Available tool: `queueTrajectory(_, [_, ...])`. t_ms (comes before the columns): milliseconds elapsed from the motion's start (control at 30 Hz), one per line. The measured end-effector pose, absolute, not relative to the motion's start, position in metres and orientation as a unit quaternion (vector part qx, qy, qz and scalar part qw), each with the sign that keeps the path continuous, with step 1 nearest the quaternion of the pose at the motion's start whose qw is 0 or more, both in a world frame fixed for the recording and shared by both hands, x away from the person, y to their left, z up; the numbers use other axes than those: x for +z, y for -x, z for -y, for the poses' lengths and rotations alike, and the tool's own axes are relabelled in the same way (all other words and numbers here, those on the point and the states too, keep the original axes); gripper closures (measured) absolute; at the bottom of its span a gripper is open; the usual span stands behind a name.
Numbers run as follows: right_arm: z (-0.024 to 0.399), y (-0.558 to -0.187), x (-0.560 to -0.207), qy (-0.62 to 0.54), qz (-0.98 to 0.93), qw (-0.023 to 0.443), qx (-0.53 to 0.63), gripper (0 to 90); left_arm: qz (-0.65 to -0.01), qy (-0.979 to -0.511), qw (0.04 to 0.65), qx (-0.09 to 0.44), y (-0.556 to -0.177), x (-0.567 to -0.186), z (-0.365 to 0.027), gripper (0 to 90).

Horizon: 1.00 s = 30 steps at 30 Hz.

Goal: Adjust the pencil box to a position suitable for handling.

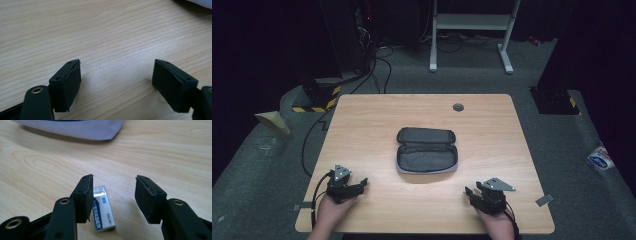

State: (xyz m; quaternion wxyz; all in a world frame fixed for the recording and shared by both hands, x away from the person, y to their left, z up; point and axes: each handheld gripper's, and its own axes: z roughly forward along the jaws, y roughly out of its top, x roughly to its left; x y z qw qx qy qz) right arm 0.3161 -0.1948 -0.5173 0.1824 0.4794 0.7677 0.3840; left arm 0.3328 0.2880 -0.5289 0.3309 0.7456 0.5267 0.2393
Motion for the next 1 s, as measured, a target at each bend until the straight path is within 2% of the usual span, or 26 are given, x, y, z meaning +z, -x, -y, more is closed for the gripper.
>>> queueTrajectory(333, [0.1936,-0.3108,-0.5188,-0.471,-0.775,0.177,0.381,51.5,-0.523,-0.748,0.332,0.238,-0.3343,-0.529,-0.2868,23.1])
queueTrajectory(767, [0.1899,-0.3134,-0.5206,-0.46,-0.789,0.18,0.366,69.6,-0.523,-0.748,0.332,0.238,-0.3336,-0.5291,-0.2866,23.2])
queueTrajectory(1000, [0.1897,-0.3171,-0.5205,-0.466,-0.785,0.189,0.362,71.6,-0.523,-0.748,0.333,0.237,-0.333,-0.5291,-0.2866,23.1])
